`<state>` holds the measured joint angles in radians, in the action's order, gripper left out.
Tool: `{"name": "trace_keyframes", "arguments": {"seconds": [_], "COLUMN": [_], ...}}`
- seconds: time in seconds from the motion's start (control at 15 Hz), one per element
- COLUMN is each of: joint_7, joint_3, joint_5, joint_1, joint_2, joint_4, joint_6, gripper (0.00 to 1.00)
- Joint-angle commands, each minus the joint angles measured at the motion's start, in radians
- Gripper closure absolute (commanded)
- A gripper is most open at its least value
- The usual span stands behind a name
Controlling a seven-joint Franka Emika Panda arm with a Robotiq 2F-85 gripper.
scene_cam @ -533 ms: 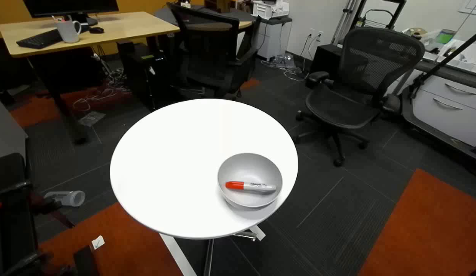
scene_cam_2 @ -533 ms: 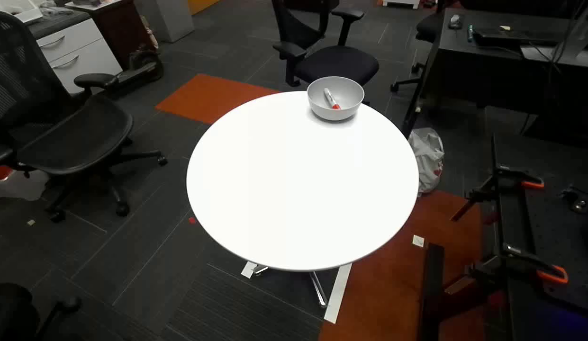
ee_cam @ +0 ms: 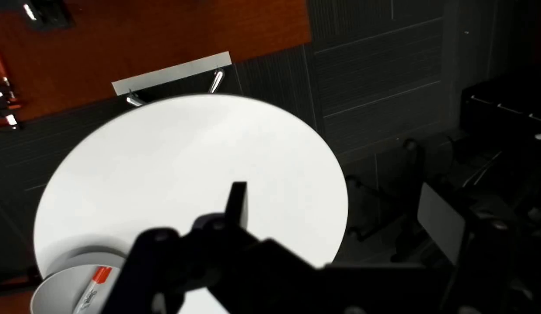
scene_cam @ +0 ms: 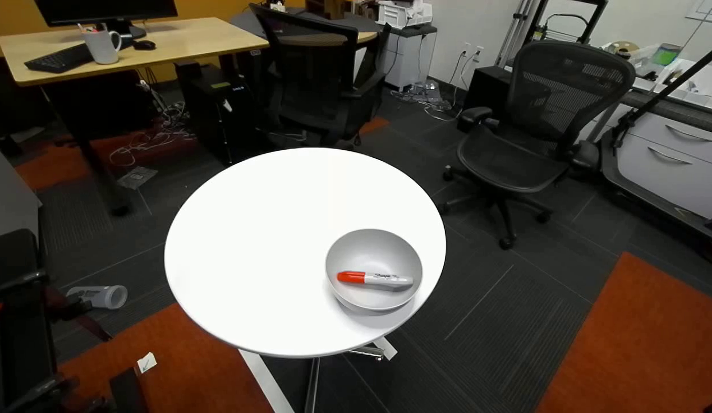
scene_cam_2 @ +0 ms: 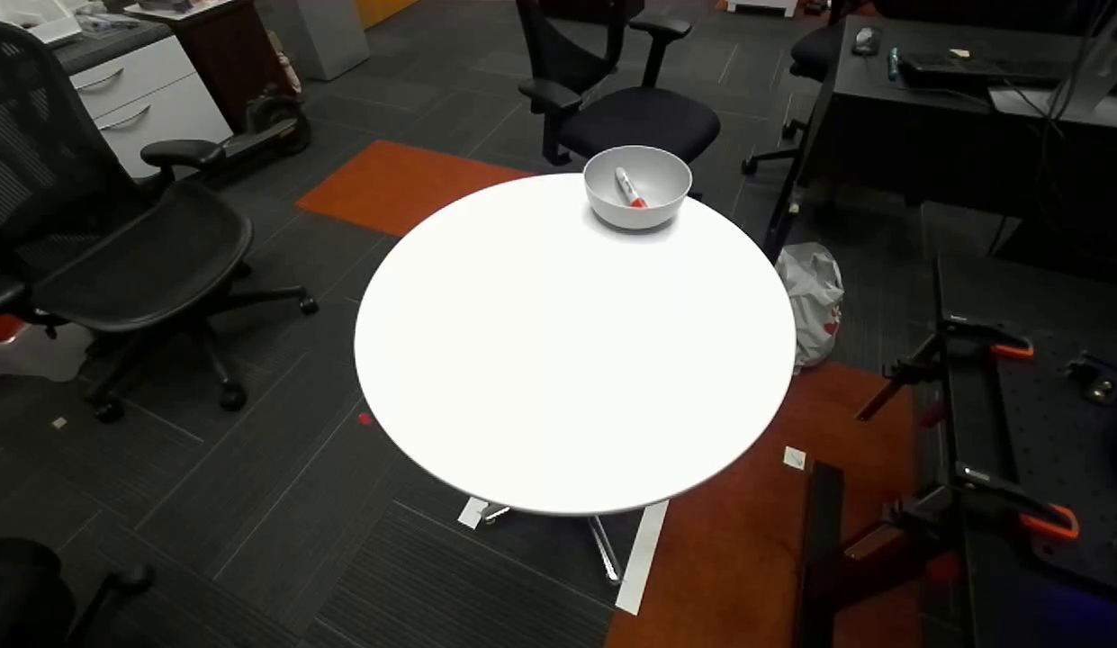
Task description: Remove the red marker from the grey bowl and place it on the table
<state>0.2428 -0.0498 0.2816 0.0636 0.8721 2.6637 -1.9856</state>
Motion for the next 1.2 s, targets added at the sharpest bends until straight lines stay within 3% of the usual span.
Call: {"name": "trace_keyframes", "arguments": {"seconds": [0.0, 0.4, 1.13], "joint_7": [0.000, 0.010, 0.082], "joint_3": [-0.019, -0.026, 0.037], "joint_5": [-0.004, -0.065, -0.190], "joint_1": [-0.029, -0.086, -0.246], "joint_2": [-0.020, -0.127, -0.508], "joint_4": [-0.027, -0.115, -0.287], "joint_6": [-0.025, -0.176, -0.478], "gripper": [0.00, 0.00, 0.00]}}
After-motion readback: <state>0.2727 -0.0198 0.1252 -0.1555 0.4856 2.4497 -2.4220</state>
